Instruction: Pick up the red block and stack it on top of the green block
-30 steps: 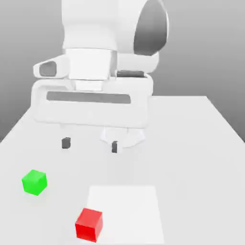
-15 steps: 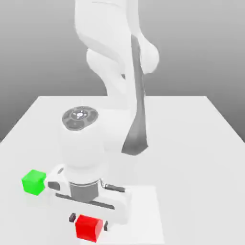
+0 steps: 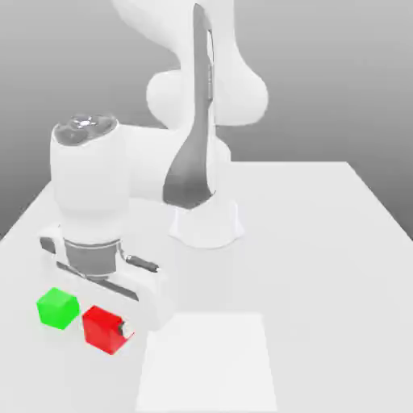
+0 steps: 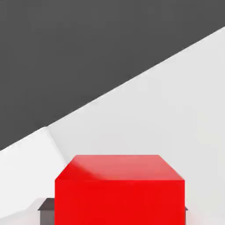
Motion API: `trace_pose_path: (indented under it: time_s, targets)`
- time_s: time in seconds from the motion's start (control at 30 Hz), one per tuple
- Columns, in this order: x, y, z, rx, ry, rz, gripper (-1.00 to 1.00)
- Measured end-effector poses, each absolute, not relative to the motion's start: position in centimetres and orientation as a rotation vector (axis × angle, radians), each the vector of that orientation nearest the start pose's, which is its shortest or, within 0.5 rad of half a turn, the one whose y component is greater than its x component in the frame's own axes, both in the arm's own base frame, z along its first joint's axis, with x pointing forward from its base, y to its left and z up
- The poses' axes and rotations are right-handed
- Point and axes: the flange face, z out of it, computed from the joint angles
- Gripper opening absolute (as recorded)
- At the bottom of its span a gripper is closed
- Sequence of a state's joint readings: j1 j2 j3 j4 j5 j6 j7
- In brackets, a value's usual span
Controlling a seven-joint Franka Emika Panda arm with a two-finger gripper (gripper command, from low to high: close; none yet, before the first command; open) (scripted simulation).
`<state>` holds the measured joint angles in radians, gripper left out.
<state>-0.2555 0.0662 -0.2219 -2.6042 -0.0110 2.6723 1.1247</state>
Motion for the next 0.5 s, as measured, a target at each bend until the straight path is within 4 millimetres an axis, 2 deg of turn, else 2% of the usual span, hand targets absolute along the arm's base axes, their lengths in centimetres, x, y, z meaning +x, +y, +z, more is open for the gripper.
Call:
trace_pose_path:
  time_s: [0.1,0.17,0.23,0.37,0.4,0.5]
  targets:
    - [33.5,-25.4,24.1,-1.858,2.548,-0.012,-1.00]
    - [30.4,-27.2,24.4,-1.646,2.680,-0.005,-1.00]
    - [30.0,-27.1,23.2,-1.597,2.704,-0.002,-1.00]
    - [29.8,-27.0,19.2,-1.584,2.711,-0.001,-1.00]
    - [29.8,-27.0,18.5,-1.583,2.712,-0.001,1.00]
    - [29.8,-27.0,18.5,-1.583,2.712,-0.001,1.00]
